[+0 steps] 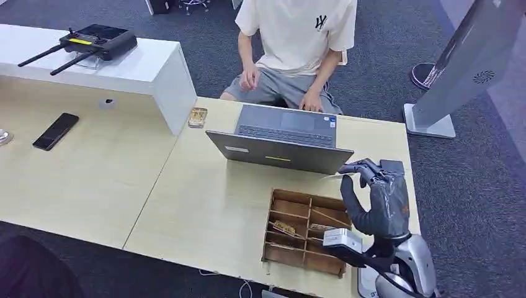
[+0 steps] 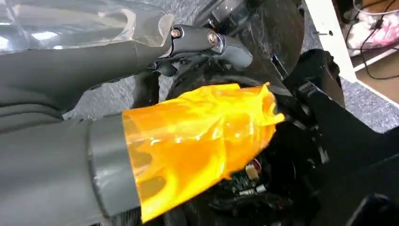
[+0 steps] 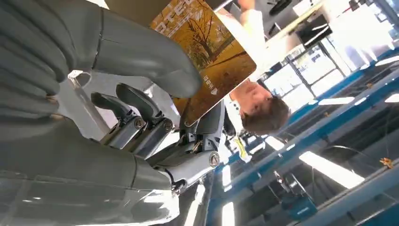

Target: Pass the card to the sensor for recognition and then transmit it.

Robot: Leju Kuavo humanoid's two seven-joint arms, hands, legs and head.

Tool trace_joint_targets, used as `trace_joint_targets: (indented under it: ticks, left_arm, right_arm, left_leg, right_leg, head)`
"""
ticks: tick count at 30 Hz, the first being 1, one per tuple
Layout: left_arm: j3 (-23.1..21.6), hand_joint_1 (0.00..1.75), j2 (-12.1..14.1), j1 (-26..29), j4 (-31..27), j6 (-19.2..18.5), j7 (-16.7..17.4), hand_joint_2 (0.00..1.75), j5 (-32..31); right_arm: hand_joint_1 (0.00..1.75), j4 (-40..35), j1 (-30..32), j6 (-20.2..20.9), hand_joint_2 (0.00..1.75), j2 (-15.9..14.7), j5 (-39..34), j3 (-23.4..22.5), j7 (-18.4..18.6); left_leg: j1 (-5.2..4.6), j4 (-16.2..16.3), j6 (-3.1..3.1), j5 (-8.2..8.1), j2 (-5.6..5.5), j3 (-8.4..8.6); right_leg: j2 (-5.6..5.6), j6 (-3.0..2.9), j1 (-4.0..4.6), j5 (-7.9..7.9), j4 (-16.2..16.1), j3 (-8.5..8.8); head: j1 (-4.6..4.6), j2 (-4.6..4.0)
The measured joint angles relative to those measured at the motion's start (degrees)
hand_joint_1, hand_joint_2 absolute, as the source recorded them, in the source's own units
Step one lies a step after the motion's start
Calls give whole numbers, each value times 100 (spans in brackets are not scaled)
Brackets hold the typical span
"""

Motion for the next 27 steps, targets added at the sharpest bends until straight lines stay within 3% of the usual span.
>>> trace_joint_targets:
  ticks: [18, 27]
  left_arm:
    - [-70, 0, -7, -88, -210, 70, -153, 0, 752]
    - [-81, 0, -2, -85, -258, 81, -116, 0, 616]
  right_arm:
    - [175, -42, 12, -2, 175, -116, 170, -55, 22]
    - [175, -74, 29, -18, 175, -140, 173, -68, 22]
  left_leg:
    - [0, 0, 0, 0, -4, 2]
    - [0, 0, 0, 0, -4, 2]
  right_leg:
    - [-5, 0, 2, 0, 0, 6]
    - [-5, 0, 3, 0, 0, 6]
  head:
    - [0, 0]
    - [0, 0]
